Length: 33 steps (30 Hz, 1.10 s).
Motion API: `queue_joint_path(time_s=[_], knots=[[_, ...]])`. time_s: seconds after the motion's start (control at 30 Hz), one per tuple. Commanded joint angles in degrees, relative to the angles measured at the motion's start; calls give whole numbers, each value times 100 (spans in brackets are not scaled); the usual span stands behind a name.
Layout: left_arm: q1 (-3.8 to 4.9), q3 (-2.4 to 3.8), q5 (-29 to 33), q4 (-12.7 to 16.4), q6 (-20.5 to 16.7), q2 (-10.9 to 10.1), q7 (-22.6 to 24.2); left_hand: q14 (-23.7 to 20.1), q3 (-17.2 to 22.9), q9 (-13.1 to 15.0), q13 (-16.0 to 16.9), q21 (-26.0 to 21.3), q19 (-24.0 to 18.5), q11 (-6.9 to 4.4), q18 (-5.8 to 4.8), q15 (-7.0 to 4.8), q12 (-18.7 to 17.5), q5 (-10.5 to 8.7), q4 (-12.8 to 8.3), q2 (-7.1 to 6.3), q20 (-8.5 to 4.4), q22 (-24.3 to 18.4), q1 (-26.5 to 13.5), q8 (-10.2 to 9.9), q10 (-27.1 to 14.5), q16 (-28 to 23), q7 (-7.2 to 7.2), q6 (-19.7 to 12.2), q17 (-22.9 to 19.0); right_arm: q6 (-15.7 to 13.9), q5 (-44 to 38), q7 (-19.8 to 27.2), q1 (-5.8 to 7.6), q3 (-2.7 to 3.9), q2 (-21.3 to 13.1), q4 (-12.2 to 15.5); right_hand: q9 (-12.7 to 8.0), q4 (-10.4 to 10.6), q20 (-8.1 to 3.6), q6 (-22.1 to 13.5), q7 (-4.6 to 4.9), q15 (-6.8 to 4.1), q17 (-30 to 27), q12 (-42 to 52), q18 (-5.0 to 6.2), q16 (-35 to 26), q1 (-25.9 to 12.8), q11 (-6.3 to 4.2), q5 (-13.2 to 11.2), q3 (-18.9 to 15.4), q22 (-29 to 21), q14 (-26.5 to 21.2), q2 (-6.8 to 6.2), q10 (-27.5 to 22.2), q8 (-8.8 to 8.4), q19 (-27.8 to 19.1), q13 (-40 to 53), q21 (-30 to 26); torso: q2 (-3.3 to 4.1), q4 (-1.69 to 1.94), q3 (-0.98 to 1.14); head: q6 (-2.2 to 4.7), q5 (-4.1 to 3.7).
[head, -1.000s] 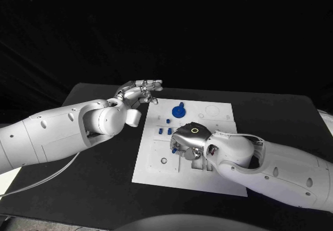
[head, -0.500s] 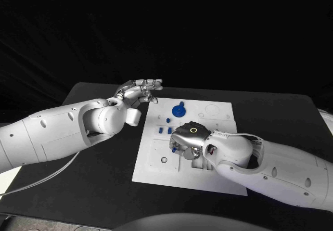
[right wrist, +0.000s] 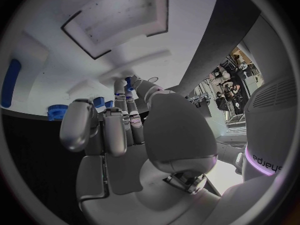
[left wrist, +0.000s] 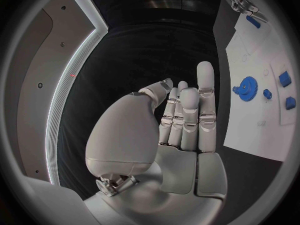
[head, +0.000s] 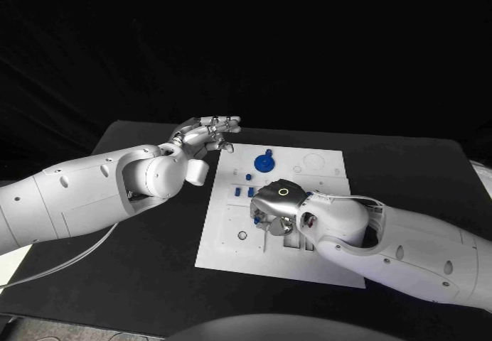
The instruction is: Assemble the parts on the task board
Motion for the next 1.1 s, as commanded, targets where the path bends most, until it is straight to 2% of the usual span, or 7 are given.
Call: queue_joint_path(time_s=[0.03,0.33,0.47,0.67,0.8,0.97,1.1], knots=[[2,4,11,17,110,5,14,-37,6,-6,9,-33,-29,7,48,-7,36,21,-42,10,7,-4,19,34,-43,31,-1,-33,-13,13,-58,-76,-16,-17,9,-39,-35,19,31,-134,36,43,70,-28,108,-42,17,48,11,-50,-65,321,-115,-178,-25,-26,-33,-49,-3,-2,0,-3,6],[2,4,11,13,119,4,-4,-40,6,-6,9,-34,-30,7,48,-7,40,21,-44,10,8,-4,19,36,-46,29,-2,-35,-19,-296,-44,-50,-18,-20,-51,13,-54,40,74,-325,50,72,5,-16,136,-86,12,76,12,-153,-168,306,-162,-369,-15,-60,-29,-119,0,1,5,1,-4],[2,4,10,8,120,0,-11,-40,6,-6,9,-34,-30,7,48,-7,40,21,-44,10,8,-4,19,36,-46,29,-2,-35,-19,-504,-35,-27,-20,-18,-231,174,-51,47,78,-335,51,74,-22,1,143,-104,7,75,13,-186,-197,300,-174,-371,-8,-68,-23,-138,-6,-5,7,17,-21],[2,3,10,8,124,-16,-16,-43,6,-5,12,-34,-33,7,50,-7,57,21,-56,10,9,-3,27,43,-57,33,-1,-41,-21,-796,89,-39,16,95,-753,588,-41,54,76,-339,16,57,-52,58,150,-124,25,48,12,-260,-221,294,-206,-304,3,-72,-9,-157,-5,-13,1,70,-90],[2,3,9,16,132,-29,-15,-43,6,-5,12,-34,-33,7,50,-7,57,21,-56,10,9,-3,27,43,-57,33,-1,-41,-21,-771,286,-105,162,181,-1160,766,-43,60,69,-372,-29,42,-75,61,153,-140,22,30,10,-348,-237,289,-285,-316,-4,-73,-15,-170,-6,-17,1,102,-119],[2,3,8,29,131,-48,-12,-43,6,-5,12,-34,-33,7,50,-7,57,21,-56,10,9,-3,27,43,-57,33,-1,-41,-21,-606,459,-186,346,223,-1605,825,-51,152,90,-503,-123,71,-128,5,155,-175,46,67,20,-791,-290,283,-405,-548,-7,-83,-24,-216,-6,-13,-4,160,-189],[2,2,7,38,132,-56,-12,-43,6,-5,12,-34,-33,7,50,-7,57,21,-56,10,9,-3,27,43,-57,33,-1,-41,-21,-482,486,-236,397,233,-1797,773,-50,263,117,-575,-188,95,-156,31,159,-189,205,89,23,-1144,-311,284,-340,-620,-3,-82,-18,-236,-2,-19,5,191,-204]])
